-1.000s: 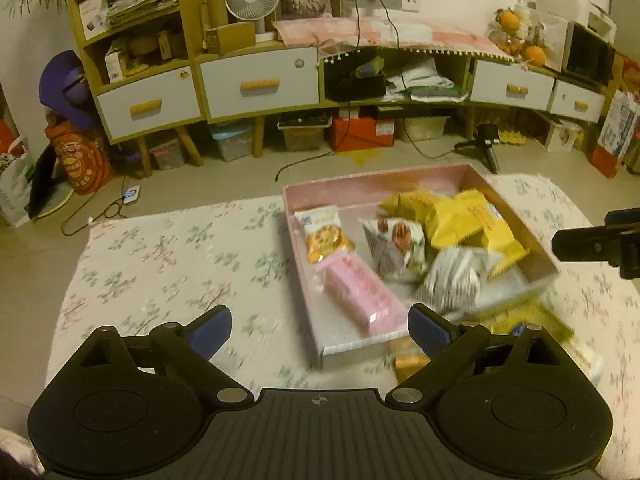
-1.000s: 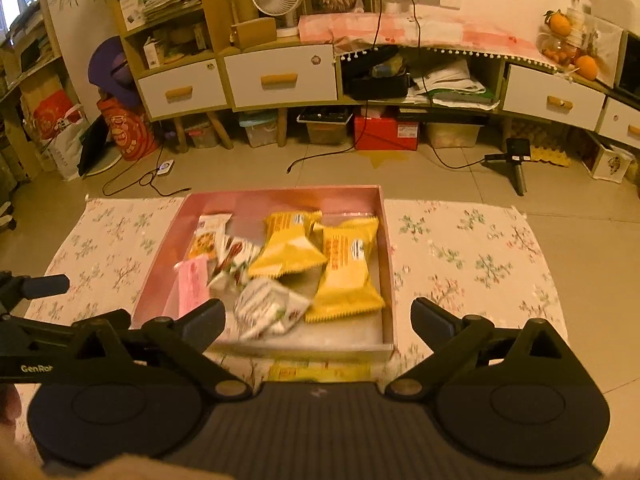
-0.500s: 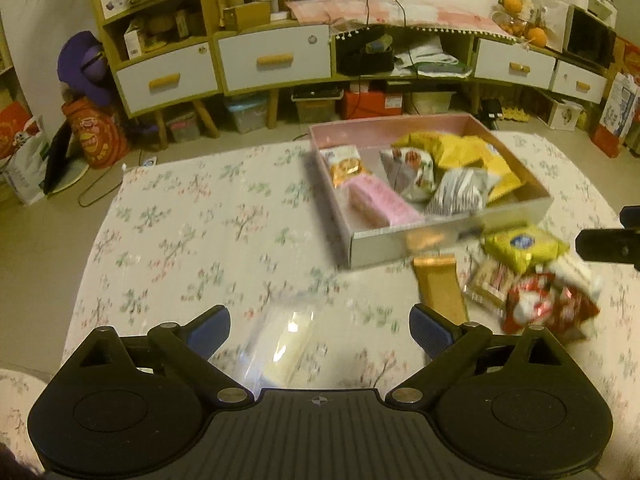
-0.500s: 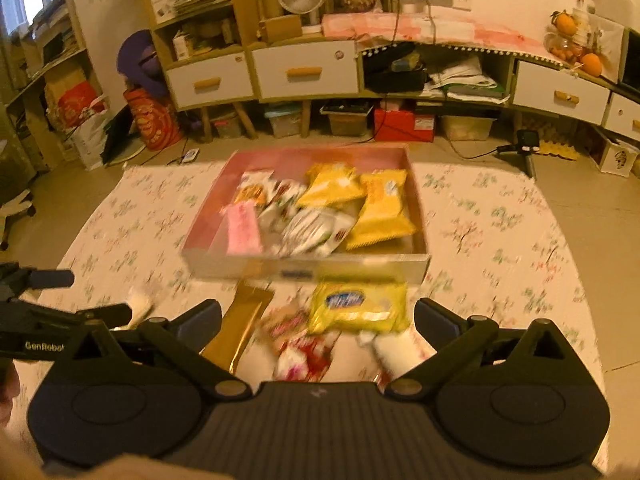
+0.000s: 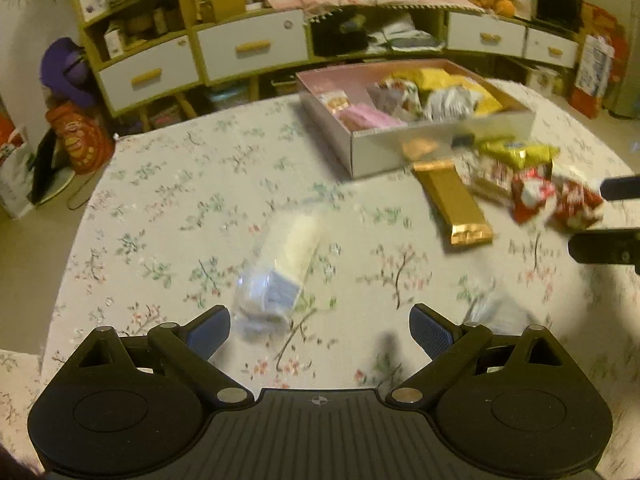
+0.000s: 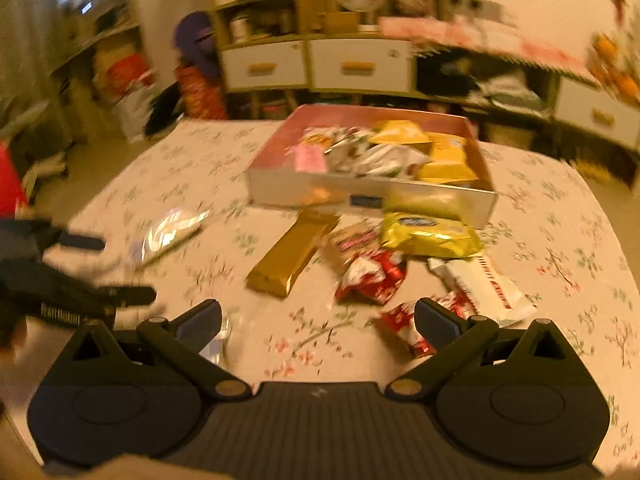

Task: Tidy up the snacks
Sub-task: 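Grasp the clear-wrapped bread roll with the left gripper while the right grasps the silver foil packet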

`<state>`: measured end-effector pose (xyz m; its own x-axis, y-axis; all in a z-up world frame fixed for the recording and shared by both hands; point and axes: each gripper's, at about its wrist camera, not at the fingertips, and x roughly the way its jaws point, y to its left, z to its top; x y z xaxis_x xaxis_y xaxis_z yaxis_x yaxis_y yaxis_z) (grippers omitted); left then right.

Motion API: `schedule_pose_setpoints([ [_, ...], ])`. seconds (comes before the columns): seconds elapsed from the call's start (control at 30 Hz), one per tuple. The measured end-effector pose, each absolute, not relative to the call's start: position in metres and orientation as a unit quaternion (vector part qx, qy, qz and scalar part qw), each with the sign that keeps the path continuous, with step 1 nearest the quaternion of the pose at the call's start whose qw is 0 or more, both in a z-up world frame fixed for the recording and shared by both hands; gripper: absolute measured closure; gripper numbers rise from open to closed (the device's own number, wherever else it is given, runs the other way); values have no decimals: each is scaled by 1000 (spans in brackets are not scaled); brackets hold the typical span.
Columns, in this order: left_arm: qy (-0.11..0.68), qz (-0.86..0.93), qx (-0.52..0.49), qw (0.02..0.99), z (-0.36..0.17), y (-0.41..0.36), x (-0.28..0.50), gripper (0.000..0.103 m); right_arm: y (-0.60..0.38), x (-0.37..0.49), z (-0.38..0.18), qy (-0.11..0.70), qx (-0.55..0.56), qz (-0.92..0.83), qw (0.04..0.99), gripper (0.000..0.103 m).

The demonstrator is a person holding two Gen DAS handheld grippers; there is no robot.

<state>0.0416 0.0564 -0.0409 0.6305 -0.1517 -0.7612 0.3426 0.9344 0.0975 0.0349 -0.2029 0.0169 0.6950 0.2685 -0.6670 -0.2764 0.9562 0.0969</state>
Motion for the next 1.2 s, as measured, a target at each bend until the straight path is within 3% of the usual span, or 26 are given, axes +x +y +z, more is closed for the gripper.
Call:
schedule_pose_setpoints([
  [0.2,412,-140,103,894,-63,71,47,5,-184,21,1,358,-38,207,910,0],
  [0.3,402,-144,85,900,-70,80,50,0,-174,15,-1,352,-49,239,904,0],
  [0.53,355,-183,74,914,-80,93,53,0,-151,11,-18,372,-88,272,883,0],
  [0.87,361,-161,67,916,-77,84,73,0,-145,9,-23,346,-110,263,894,0],
  [0.93,362,-159,66,916,-77,82,75,2,-144,10,-21,353,-111,260,892,0],
  [1.2,359,-165,64,916,-71,76,75,30,-142,16,-22,358,-117,262,889,4],
])
